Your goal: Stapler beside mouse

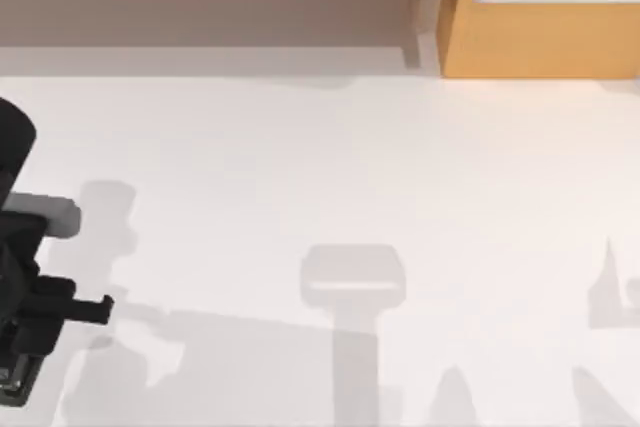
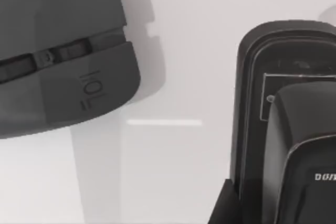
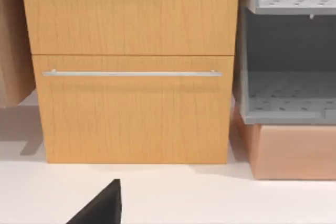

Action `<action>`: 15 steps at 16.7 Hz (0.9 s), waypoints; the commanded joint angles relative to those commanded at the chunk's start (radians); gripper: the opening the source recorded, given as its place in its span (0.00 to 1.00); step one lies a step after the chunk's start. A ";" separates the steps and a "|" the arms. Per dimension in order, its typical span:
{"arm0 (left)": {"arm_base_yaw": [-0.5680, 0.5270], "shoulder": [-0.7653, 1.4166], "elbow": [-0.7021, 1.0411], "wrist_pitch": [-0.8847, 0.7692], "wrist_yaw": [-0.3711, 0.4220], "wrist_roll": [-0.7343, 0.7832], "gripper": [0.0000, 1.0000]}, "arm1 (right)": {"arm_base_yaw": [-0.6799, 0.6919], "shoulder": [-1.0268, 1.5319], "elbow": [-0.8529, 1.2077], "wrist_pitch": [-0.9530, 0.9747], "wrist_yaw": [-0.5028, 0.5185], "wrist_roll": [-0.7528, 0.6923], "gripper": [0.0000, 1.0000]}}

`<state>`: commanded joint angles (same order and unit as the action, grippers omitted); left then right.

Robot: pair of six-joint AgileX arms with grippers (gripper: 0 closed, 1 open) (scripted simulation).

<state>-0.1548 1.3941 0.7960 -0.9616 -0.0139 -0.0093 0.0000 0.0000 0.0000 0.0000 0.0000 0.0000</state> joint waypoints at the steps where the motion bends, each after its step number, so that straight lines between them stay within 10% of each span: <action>1: 0.017 0.049 0.052 -0.005 -0.002 0.009 0.00 | 0.000 0.000 0.000 0.000 0.000 0.000 1.00; 15: 0.241 0.641 0.716 -0.030 -0.037 0.131 0.00 | 0.000 0.000 0.000 0.000 0.000 0.000 1.00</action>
<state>0.0867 2.0346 1.5118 -0.9912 -0.0511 0.1215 0.0000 0.0000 0.0000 0.0000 0.0000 0.0000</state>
